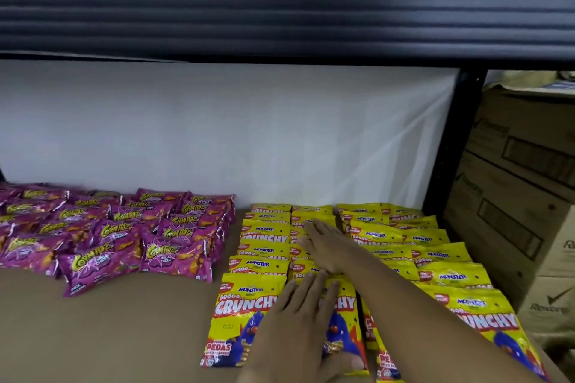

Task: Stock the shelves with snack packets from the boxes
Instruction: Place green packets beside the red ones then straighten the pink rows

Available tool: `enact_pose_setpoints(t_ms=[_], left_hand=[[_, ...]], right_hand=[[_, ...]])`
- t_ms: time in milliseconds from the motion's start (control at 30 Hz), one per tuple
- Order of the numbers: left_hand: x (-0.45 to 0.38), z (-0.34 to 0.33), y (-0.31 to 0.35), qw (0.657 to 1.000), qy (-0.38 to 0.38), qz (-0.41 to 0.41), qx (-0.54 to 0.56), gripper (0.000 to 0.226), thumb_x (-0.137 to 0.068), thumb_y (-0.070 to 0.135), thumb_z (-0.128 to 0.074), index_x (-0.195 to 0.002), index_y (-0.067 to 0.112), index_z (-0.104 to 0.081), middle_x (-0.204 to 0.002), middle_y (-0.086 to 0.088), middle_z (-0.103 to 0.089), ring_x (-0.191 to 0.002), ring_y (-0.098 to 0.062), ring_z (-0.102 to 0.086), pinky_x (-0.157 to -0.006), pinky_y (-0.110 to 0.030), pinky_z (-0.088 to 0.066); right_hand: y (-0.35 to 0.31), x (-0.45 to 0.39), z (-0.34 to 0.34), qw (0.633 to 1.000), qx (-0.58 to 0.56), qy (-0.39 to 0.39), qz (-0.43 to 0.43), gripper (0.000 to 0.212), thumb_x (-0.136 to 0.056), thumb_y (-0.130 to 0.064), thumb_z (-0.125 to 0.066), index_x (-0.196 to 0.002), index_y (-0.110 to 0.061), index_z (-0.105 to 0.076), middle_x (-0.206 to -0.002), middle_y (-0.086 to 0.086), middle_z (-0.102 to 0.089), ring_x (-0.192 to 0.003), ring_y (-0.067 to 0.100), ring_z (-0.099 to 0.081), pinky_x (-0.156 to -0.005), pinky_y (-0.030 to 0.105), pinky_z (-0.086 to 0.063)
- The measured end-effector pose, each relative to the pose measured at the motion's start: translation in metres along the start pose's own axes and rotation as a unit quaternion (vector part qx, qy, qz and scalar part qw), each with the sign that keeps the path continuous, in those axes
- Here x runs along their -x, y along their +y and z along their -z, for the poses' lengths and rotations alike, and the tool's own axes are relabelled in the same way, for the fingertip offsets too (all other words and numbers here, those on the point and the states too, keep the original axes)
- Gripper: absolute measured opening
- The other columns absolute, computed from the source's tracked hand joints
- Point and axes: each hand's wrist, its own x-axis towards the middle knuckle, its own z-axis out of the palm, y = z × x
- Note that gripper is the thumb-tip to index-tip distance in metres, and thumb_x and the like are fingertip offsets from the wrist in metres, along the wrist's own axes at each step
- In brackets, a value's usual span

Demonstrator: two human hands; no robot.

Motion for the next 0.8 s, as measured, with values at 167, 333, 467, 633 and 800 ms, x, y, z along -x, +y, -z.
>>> enact_pose_setpoints(t_ms=[167, 333, 467, 633, 800], left_hand=[[0.001, 0.001, 0.0, 1.0, 0.004, 0.001, -0.003, 0.096, -0.085, 0.089, -0.022, -0.143, 0.019, -0.053, -0.146, -0.006, -0.054, -0.133, -0.022, -0.053, -0.102, -0.04, -0.028], [0.004, 0.008, 0.002, 0.999, 0.034, -0.008, -0.023, 0.099, -0.083, 0.09, -0.024, -0.145, 0.016, -0.052, -0.15, -0.006, -0.048, -0.139, -0.023, -0.045, -0.106, -0.044, -0.025], [0.003, 0.024, 0.017, 0.998, 0.063, -0.012, -0.004, 0.098, -0.084, 0.089, -0.027, -0.144, 0.015, -0.053, -0.152, -0.005, -0.046, -0.142, -0.022, -0.041, -0.109, -0.045, -0.023], [-0.01, 0.033, 0.058, 0.997, 0.064, -0.042, 0.02, 0.094, -0.088, 0.085, -0.026, -0.145, 0.015, -0.051, -0.151, -0.006, -0.047, -0.142, -0.022, -0.041, -0.108, -0.043, -0.024], [-0.027, 0.025, 0.096, 0.998, 0.034, -0.037, 0.033, 0.097, -0.087, 0.086, -0.02, -0.14, 0.014, -0.057, -0.146, -0.008, -0.053, -0.137, -0.025, -0.048, -0.104, -0.042, -0.028]], right_hand=[[-0.001, 0.001, 0.005, 1.0, 0.001, 0.001, 0.008, 0.068, -0.102, -0.058, -0.013, -0.158, -0.022, 0.0, -0.166, 0.006, 0.006, -0.153, 0.024, 0.005, -0.124, 0.044, -0.003], [0.001, 0.017, 0.026, 0.998, -0.035, 0.045, 0.029, 0.063, -0.105, -0.053, -0.019, -0.158, -0.019, -0.015, -0.166, 0.004, -0.008, -0.152, 0.024, -0.01, -0.121, 0.047, -0.019], [0.018, 0.038, 0.042, 0.996, -0.048, 0.073, 0.026, 0.061, -0.104, -0.053, -0.025, -0.156, -0.02, -0.024, -0.164, 0.002, -0.017, -0.152, 0.022, -0.015, -0.12, 0.047, -0.024], [0.053, 0.068, 0.055, 0.992, -0.086, 0.09, 0.008, 0.056, -0.104, -0.052, -0.031, -0.151, -0.022, -0.035, -0.157, 0.001, -0.034, -0.146, 0.023, -0.03, -0.116, 0.043, -0.031], [0.083, 0.087, 0.059, 0.995, -0.035, 0.088, -0.014, 0.06, -0.103, -0.052, -0.029, -0.151, -0.015, -0.036, -0.158, 0.006, -0.033, -0.146, 0.024, -0.029, -0.116, 0.04, -0.03]])
